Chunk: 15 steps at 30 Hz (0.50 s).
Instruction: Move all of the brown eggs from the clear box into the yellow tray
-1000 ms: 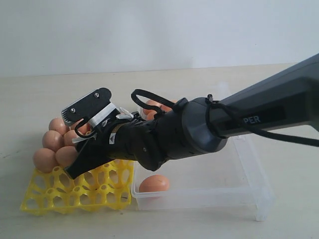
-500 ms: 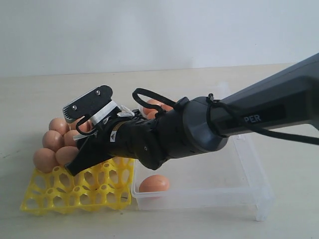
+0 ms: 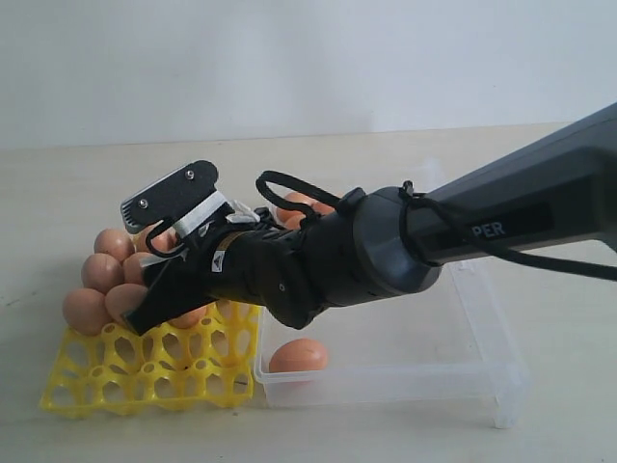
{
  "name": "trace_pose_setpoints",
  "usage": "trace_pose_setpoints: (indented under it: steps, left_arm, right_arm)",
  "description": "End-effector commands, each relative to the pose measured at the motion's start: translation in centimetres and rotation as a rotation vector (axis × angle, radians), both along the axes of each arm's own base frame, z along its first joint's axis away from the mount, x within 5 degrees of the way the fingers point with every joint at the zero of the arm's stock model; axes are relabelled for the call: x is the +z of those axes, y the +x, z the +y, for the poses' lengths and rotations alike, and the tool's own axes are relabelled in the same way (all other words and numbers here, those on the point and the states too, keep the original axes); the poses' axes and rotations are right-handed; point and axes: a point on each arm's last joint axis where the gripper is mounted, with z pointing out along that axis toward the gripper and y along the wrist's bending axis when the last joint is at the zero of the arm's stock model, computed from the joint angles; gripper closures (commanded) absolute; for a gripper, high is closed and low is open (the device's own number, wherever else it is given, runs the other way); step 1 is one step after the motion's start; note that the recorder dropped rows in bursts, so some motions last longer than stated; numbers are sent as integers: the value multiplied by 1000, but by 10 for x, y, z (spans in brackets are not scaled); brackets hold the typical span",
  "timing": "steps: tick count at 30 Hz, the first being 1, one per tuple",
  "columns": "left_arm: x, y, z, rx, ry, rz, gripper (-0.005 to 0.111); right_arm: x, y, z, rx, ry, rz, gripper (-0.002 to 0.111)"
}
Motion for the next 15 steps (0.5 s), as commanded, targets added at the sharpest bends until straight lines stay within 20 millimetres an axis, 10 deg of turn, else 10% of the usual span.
trace_pose_setpoints:
  steps: [1, 15]
  left_arm:
    - [2, 0, 0, -5, -8, -16, 107]
    - [2, 0, 0, -5, -8, -16, 107]
  right_arm:
    - [6, 2, -2, -16, 25, -4, 52]
    - [124, -35, -39, 122, -56, 60, 97]
